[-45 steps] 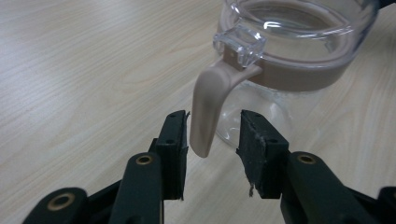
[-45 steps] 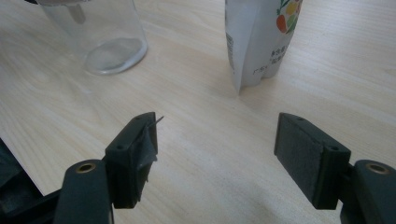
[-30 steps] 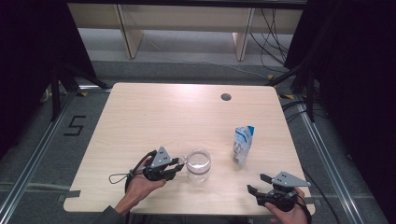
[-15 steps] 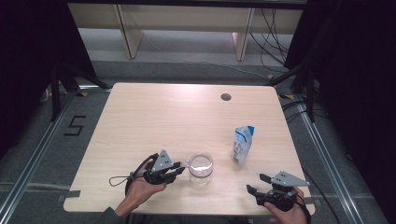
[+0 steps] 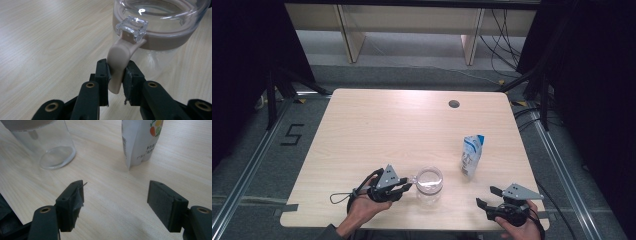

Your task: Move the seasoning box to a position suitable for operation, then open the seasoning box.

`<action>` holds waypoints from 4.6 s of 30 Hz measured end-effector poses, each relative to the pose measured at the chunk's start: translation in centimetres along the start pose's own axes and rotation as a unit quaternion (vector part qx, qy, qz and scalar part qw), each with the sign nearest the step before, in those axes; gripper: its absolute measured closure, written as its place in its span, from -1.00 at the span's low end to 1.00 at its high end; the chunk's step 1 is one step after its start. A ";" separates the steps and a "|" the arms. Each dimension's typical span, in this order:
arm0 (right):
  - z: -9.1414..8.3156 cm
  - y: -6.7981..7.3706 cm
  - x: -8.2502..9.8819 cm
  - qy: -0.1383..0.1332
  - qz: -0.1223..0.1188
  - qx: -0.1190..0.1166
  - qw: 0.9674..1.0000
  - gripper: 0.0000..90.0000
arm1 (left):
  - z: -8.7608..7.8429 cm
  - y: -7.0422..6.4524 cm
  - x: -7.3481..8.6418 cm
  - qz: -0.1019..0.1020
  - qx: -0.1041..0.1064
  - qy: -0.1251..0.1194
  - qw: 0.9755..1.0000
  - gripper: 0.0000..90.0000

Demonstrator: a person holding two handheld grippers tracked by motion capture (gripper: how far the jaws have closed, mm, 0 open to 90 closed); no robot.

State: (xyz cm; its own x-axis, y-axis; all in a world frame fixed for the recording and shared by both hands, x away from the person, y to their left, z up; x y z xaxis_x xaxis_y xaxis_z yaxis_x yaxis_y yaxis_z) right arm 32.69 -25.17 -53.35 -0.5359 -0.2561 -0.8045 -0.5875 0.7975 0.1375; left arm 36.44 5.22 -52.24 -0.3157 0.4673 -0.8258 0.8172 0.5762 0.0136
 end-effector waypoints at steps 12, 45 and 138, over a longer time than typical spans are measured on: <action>0.0 -0.4 0.0 -0.006 -0.014 0.003 1.000 -0.32 | -1.6 -0.3 -0.3 -0.010 0.002 -0.020 1.000 0.24; 0.1 0.0 0.0 -0.004 -0.012 -0.004 1.000 -0.32 | -4.4 -0.4 -3.5 -0.059 0.010 -0.077 0.995 0.93; 3.6 8.5 -8.0 -0.082 -0.117 -0.102 0.985 0.91 | -2.6 -0.2 -3.7 -0.045 0.013 -0.076 0.996 0.93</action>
State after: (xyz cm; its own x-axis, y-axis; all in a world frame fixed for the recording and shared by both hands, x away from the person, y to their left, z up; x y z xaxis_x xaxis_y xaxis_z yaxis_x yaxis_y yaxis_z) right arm 34.13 -14.38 -47.83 -0.2765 -0.3153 -0.9078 -0.8014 0.5970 0.0368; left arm 36.19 5.16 -47.76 -0.3132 0.3057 -0.8992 0.8019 0.5923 -0.0779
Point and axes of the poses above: each handheld gripper's, and its own axes: z roughly forward along the jaws, x roughly out of its underside, y roughly to its left, the point moved 7 cm from there along z, roughly forward along the jaws, and after that the axes turned 1 degree about z, right-handed, at the moved point
